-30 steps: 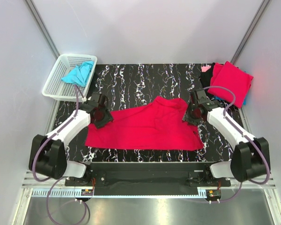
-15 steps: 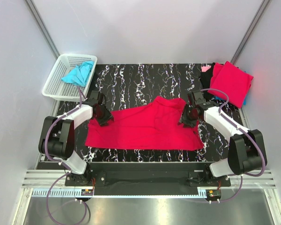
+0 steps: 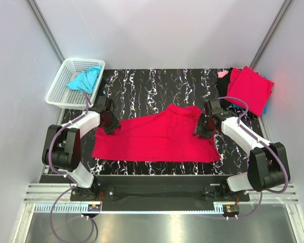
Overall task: Fold and stack the t-shirts
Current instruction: Fold the tshirt
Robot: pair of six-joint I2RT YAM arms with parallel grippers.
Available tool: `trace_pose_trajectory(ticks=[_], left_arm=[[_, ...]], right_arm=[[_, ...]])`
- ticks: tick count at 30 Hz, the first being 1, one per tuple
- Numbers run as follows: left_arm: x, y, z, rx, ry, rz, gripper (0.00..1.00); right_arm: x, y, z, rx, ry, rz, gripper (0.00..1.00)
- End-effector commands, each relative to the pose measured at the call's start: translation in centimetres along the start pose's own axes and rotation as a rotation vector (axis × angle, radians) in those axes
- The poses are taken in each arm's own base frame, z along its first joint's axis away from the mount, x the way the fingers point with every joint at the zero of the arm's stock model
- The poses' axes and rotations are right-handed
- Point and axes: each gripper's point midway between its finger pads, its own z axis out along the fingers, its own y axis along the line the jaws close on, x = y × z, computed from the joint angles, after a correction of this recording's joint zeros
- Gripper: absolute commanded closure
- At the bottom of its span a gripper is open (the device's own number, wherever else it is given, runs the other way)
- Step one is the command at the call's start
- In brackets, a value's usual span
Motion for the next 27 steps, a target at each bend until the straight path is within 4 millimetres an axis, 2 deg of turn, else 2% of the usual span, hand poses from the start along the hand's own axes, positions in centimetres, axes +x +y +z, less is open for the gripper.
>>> trace_pose_trajectory(ticks=[1, 13, 23, 27], left_arm=[[-0.9, -0.2, -0.5, -0.004, -0.023, 0.012, 0.55], [0.0, 0.7, 0.3, -0.059, 0.03, 0.01, 0.54], [-2.6, 4.0, -0.8, -0.244, -0.124, -0.014, 0.55], [-3.1, 4.2, -0.9, -0.262, -0.145, -0.009, 0.59]], right_arm=[[-0.1, 0.7, -0.1, -0.033, -0.006, -0.01, 0.57], [0.6, 0.1, 0.6, -0.013, 0.019, -0.004, 0.57], [0.8, 0.0, 1.3, -0.007, 0.045, -0.011, 0.57], [1.0, -0.1, 1.5, -0.005, 0.056, -0.011, 0.58]])
